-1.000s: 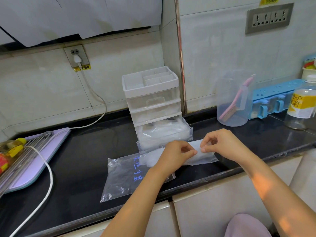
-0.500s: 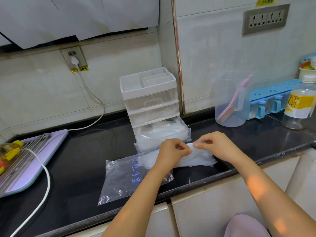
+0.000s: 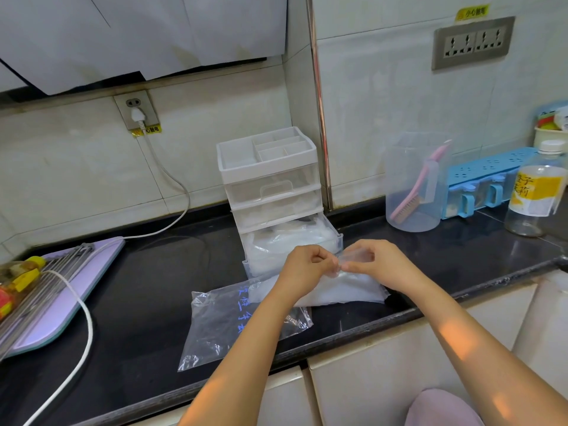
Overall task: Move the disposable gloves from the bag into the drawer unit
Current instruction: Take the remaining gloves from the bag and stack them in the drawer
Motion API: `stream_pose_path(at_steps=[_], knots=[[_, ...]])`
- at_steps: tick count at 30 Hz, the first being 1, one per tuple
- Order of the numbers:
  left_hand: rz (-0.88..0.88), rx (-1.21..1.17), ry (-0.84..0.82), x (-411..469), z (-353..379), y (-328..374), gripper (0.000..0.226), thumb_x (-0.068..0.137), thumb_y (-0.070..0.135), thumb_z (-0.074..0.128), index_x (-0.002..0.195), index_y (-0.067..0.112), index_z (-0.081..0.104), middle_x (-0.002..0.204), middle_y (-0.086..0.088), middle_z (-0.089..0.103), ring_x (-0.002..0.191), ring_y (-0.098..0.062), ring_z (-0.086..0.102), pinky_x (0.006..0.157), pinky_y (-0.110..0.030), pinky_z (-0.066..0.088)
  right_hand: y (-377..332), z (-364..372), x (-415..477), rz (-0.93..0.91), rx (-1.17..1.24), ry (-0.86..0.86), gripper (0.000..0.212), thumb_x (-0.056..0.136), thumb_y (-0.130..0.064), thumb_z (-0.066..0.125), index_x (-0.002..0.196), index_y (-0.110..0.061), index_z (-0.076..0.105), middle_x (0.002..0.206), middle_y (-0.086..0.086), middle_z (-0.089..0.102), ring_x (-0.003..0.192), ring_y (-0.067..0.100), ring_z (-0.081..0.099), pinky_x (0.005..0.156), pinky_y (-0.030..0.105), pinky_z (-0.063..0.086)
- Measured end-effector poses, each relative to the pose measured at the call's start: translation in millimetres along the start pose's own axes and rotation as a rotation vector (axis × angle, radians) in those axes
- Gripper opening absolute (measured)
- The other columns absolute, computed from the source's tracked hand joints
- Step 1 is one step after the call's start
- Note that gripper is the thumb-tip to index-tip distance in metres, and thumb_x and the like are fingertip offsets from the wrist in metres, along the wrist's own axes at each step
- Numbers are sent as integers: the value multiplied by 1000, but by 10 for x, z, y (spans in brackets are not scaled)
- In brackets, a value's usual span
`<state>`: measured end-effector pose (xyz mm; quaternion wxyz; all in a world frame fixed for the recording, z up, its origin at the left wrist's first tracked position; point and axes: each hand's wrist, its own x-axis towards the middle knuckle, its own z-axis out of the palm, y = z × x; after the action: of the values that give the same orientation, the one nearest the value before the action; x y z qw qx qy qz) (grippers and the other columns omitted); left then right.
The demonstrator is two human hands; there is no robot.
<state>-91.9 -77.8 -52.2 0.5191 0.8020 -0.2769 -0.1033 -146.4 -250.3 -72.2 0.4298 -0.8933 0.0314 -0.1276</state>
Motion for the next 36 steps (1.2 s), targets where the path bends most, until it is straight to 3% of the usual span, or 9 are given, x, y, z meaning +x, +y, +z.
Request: stream_pose_path(at_steps=[5,10,13,16,20,23,29,33,36], knots=[[53,-28,111,12,-27,-7,15,95,15,54,81,16,60,75,5,71,74,-5,66,76,-18,47,68,9,-6,83,-132,-37,33,71,-21,82,98,-23,65,89,-8,61,88,13,58,71,20,44],[131,-100,300,22,-97,100,15,97,18,51,83,17,56,73,5,68,68,-2,64,67,-11,46,69,-83,-10,101,-93,-71,71,65,-26,87,128,-25,54,112,-9,58,98,6,55,77,17,43],[211,-77,311,32,-145,171,14,96,16,53,83,17,56,73,2,67,67,-2,62,67,-11,47,-145,-227,19,-8,-80,46,61,69,-34,82,125,-28,56,108,-15,55,86,-3,50,66,10,38],[273,-41,308,36,-160,250,15,95,15,55,82,21,56,72,4,65,67,-1,61,69,-13,48,-417,-361,126,-131,-130,113,48,75,-29,79,120,-27,61,105,-17,57,79,-11,48,63,7,34],[275,-39,347,42,-161,351,12,88,19,67,88,23,56,78,6,60,70,-5,56,68,-14,47,-792,-463,331,-203,-202,70,9,84,-20,71,88,-28,68,86,-15,64,65,-7,52,64,14,35],[173,70,408,57,-166,366,25,83,13,70,100,20,53,84,11,54,74,-3,52,65,-15,43,-1019,-528,480,-220,-173,38,8,87,-12,66,83,-19,67,81,-4,66,48,3,59,56,17,45],[109,257,520,196,-451,331,6,85,5,52,86,4,58,71,2,54,64,-17,47,54,-25,37,-1380,-702,757,-261,-175,45,13,87,0,59,84,-11,66,76,6,70,61,9,67,64,17,55],[162,402,554,376,-857,380,18,90,8,54,77,8,67,62,2,53,63,-20,51,60,-28,41,-1453,-761,998,-259,-157,44,4,79,-11,75,82,-12,73,77,1,71,65,2,64,61,8,47],[209,520,633,498,-1162,466,31,93,10,52,61,13,54,54,3,44,59,-17,44,57,-26,32,-1474,-695,1190,-272,-108,119,9,76,-14,79,85,-11,76,77,-9,68,68,-6,61,66,5,45]])
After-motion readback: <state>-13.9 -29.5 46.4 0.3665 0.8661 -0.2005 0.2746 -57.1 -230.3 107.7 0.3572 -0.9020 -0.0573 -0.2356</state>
